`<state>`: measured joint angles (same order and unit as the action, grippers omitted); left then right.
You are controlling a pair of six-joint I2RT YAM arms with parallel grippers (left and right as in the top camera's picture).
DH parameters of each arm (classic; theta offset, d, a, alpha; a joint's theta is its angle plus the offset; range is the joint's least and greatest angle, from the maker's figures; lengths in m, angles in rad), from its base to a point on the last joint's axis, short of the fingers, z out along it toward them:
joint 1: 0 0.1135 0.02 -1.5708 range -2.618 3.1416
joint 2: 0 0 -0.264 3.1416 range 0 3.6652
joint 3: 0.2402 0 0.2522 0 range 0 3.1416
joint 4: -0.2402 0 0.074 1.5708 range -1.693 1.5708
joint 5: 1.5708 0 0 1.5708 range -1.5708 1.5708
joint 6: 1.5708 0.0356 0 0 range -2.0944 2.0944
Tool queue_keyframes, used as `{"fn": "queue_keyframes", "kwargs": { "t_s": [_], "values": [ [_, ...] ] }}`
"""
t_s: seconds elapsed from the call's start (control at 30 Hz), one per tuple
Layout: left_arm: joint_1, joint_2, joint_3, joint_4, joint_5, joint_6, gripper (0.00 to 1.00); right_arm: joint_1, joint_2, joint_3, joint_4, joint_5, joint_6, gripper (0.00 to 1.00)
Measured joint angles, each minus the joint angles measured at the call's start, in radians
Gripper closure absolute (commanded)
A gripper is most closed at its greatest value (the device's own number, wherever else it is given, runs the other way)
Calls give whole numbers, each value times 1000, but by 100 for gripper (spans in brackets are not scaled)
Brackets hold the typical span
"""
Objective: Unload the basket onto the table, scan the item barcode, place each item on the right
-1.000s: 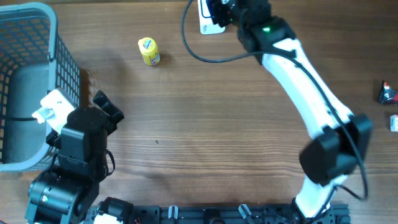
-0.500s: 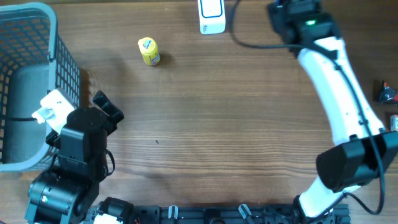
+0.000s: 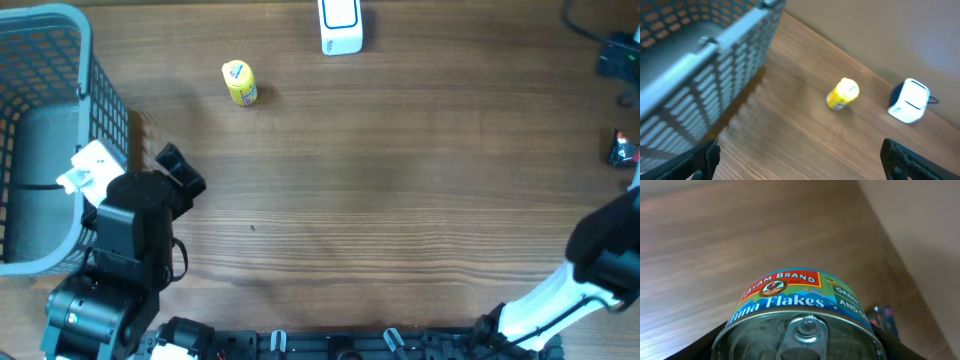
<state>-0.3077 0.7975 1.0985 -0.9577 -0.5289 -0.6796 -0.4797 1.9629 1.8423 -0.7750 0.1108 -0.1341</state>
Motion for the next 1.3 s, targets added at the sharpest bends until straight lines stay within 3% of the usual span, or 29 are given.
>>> {"fn": "queue_keyframes", "kwargs": {
  "t_s": [0.4,0.57,0.87,0.97,1.3],
  "values": [
    [-4,177,0,125,198,0,0,-66,234,0,141,-32,10,41],
    [-69,266,0,194,228,0,0,-77,299,0,196,-32,10,39],
    [-198,434,0,356,213,0,0,-135,338,0,234,-32,30,37],
    [-202,509,0,406,186,1,0,-163,339,0,234,-40,37,31],
    [-163,750,0,644,160,54,0,-212,341,0,212,-110,74,30]
  ]
}}
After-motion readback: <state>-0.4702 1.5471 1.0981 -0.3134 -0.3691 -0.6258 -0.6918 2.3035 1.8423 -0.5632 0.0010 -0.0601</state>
